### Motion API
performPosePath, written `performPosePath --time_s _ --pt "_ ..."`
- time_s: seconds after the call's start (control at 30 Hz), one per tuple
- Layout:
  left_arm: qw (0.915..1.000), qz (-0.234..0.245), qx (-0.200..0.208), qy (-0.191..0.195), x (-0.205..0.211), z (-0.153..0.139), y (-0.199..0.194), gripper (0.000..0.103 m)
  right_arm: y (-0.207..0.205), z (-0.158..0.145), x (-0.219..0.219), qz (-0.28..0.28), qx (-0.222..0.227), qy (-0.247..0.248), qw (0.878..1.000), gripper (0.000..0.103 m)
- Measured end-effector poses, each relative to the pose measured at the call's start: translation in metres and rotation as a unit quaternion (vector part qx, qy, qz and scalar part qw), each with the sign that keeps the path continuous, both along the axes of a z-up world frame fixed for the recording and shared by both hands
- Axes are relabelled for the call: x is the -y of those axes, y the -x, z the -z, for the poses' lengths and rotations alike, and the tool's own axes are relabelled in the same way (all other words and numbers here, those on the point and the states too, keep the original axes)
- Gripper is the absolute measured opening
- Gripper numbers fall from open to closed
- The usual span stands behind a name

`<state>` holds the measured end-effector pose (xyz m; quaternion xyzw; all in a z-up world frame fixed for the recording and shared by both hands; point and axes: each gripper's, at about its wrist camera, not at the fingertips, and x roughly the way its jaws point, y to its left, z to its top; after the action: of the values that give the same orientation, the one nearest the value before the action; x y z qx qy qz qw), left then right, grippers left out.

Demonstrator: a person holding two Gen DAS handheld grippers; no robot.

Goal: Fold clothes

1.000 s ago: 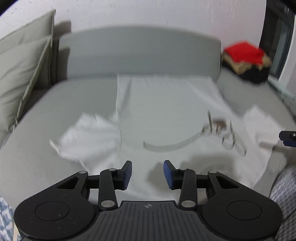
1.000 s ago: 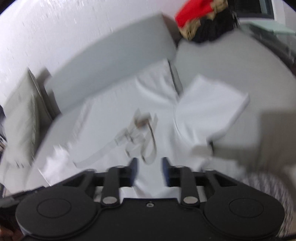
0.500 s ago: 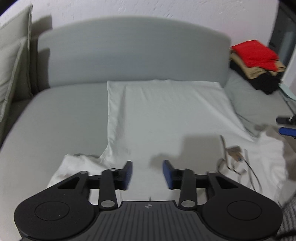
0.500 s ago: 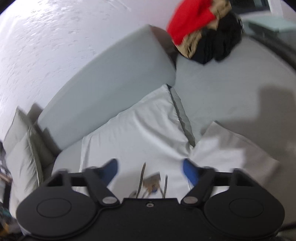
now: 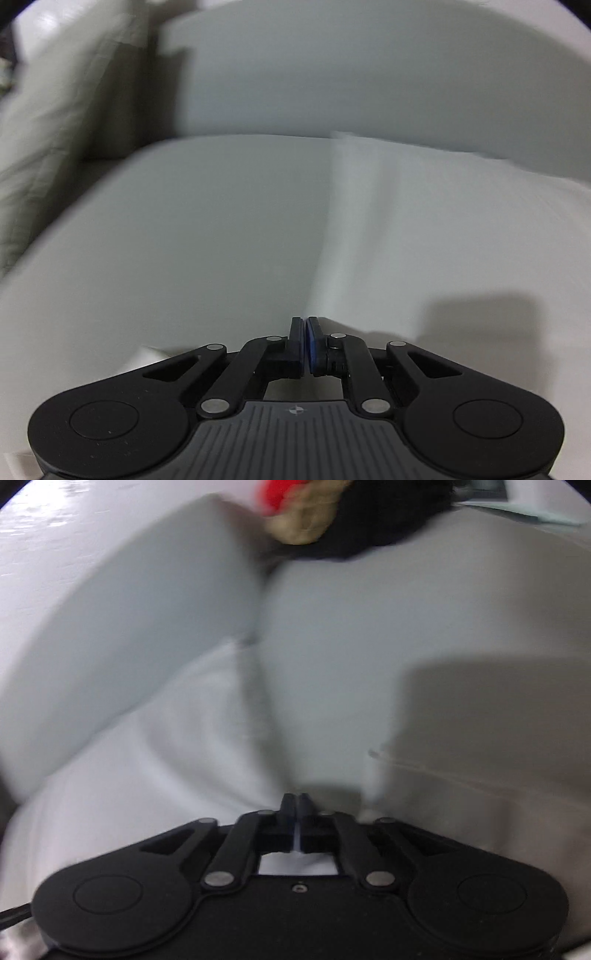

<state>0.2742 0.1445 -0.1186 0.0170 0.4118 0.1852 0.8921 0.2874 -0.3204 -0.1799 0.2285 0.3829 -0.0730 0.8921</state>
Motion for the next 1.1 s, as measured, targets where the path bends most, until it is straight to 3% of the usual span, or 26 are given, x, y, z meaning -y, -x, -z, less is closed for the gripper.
performPosePath --time_s 0.1,0.17,0.2,0.27,0.37,0.5,0.57,0.63,0.73,0.83,0.87,0.97,1.07,1.1 --pt "0.9996 -0.016 -0.006 0.022 -0.009 -0.013 0.002 0.011 -0.003 -0.007 -0.014 -0.006 -0.008 0.04 0.999 0.0" --pt "0.9991 0.011 0.011 0.04 -0.007 -0.028 0.013 0.012 0.004 -0.019 -0.018 0.005 0.009 0.037 0.999 0.004" --pt "0.9983 0.03 0.021 0.045 -0.004 -0.034 0.017 0.012 0.01 -0.028 -0.018 0.013 0.028 0.025 0.999 0.015" --pt "0.9949 0.075 0.038 0.055 0.008 -0.046 0.02 0.012 0.014 -0.04 -0.018 0.009 0.054 -0.006 0.998 0.024" --pt "0.9916 0.108 0.037 0.06 0.023 -0.042 0.006 0.012 0.006 -0.049 -0.019 -0.033 0.07 -0.065 0.995 0.024" --pt "0.9926 0.108 0.018 0.053 0.036 -0.019 -0.02 0.018 -0.03 -0.028 -0.033 -0.118 0.026 -0.167 0.979 0.024" --pt "0.9929 0.108 0.009 0.049 0.042 -0.007 -0.033 0.018 -0.044 -0.011 -0.044 -0.141 -0.001 -0.158 0.977 0.023" --pt "0.9957 0.085 0.009 0.037 0.041 0.004 -0.044 0.018 -0.048 -0.002 -0.048 -0.118 0.007 -0.092 0.989 0.0" --pt "0.9978 0.053 0.018 0.035 0.026 -0.002 -0.052 0.014 -0.044 0.009 -0.028 0.019 0.026 0.011 0.999 0.0" --pt "0.9986 0.028 0.025 0.037 0.011 -0.009 -0.061 0.013 -0.043 0.013 -0.011 0.042 0.032 -0.038 0.998 0.0" --pt "0.9987 0.02 0.027 0.038 0.007 -0.012 -0.063 0.013 -0.041 0.006 -0.013 0.038 0.042 -0.04 0.998 0.004" --pt "0.9983 0.01 0.034 0.047 -0.004 -0.019 -0.069 0.015 -0.035 -0.014 -0.021 0.025 0.07 -0.046 0.996 0.04" --pt "0.9971 0.036 0.035 0.056 0.004 -0.019 -0.065 0.021 -0.056 -0.019 -0.019 0.003 0.057 -0.053 0.997 0.041" --pt "0.9967 0.044 0.036 0.059 0.007 -0.019 -0.064 0.022 -0.066 -0.013 -0.018 -0.001 0.04 -0.059 0.997 0.036"
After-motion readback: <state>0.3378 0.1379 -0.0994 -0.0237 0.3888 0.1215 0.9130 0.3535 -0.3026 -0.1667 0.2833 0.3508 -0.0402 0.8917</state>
